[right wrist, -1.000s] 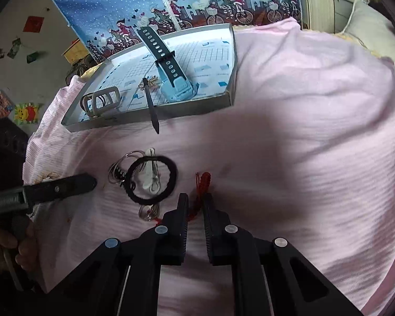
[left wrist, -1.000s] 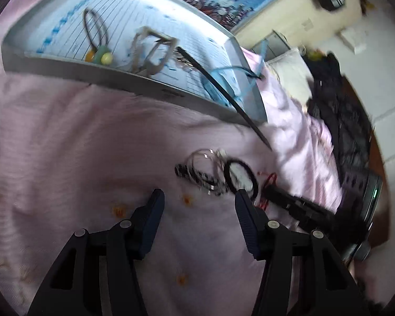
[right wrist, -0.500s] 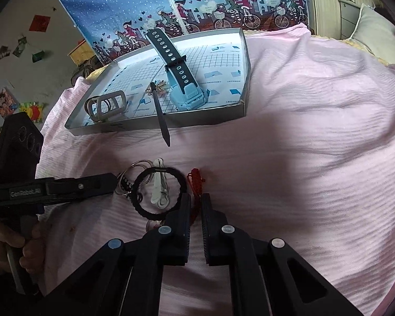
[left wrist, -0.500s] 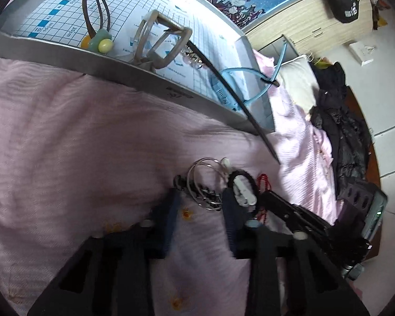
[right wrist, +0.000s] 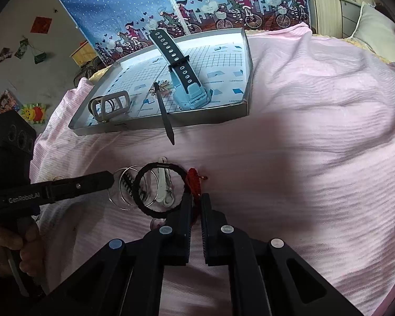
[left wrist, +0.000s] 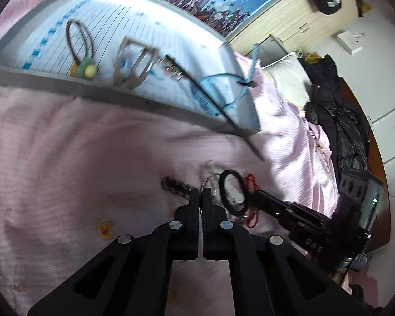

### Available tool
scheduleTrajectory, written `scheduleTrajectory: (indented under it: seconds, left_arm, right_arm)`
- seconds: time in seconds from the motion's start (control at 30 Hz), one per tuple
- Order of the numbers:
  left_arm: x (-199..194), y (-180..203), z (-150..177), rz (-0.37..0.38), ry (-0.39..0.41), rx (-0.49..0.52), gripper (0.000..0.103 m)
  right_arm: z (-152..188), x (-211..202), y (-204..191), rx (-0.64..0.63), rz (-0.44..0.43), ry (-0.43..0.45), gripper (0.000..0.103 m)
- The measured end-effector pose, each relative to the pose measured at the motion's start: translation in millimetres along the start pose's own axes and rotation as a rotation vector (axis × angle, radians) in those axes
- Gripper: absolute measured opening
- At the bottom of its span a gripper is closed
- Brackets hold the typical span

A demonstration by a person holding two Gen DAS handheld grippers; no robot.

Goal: Organize jewelry

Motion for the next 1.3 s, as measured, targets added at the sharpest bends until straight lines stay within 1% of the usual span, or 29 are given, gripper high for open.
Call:
scheduleTrajectory:
  seconds: [0.23,0.33,0.53,0.63,0.73,0.87,0.97,1.03,1.1,1.17,1.23,1.3]
  left_arm:
    - [-9,14,3,-0.006,0.03,0.032,0.0]
    - [-15,20,1,-0.005,0.058,0.045,0.0]
    - [-31,33,-9,0.011,0.12,0.079,0.0]
    - [-39,40,-15,0.007,0.171,0.1,0.0]
    - [-44,46,-24,0.016,0.225,0.1,0.0]
    - [-52,56,-45,0.023,0.307,0.127,0.0]
    - [-57,63,-57,0.012,0.353,0.172,0.0]
    - [-58,64,-66,0.009,0.381,0.181,0.0]
    - [-58,61,-75,0.007,0.399,0.175,0.0]
    - [-55,56,-85,0.0,0.415,0.167,0.0]
    - [-51,47,-94,-0.018,0.423,0.162,0.0]
    - [-43,36,-99,-0.055,0.425,0.17,0.0]
  right_arm:
    - [-2,-4,-1,0.006,-0.013,0.015,0.007]
    - [-5,-8,-3,0.004,-0.024,0.038,0.007]
    - [-19,-26,-15,-0.021,-0.07,0.138,0.007]
    - [-25,-35,-19,-0.032,-0.079,0.184,0.007]
    - [-34,-44,-17,-0.026,-0.082,0.238,0.007]
    - [-49,-54,-11,-0.001,-0.091,0.3,0.007]
    - [-61,-54,-5,0.018,-0.092,0.334,0.007]
    - [-69,-53,-3,0.023,-0.093,0.349,0.007]
    - [-78,-52,-2,0.015,-0.093,0.369,0.007]
    - [-87,-48,0,-0.004,-0.076,0.389,0.007]
    - [-98,-39,5,0.003,-0.067,0.392,0.007]
    - [-104,-30,8,0.01,-0.064,0.389,0.007]
Point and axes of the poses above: each gripper's, at about its wrist camera, not at the fingertips, and x roughly the way its jaws point, y to its right, z to its underside, the point moved 9 cm from there along x, roughly the way its jaws point, and after that the axes turned 2 degrees about y, right-handed, at the moved point
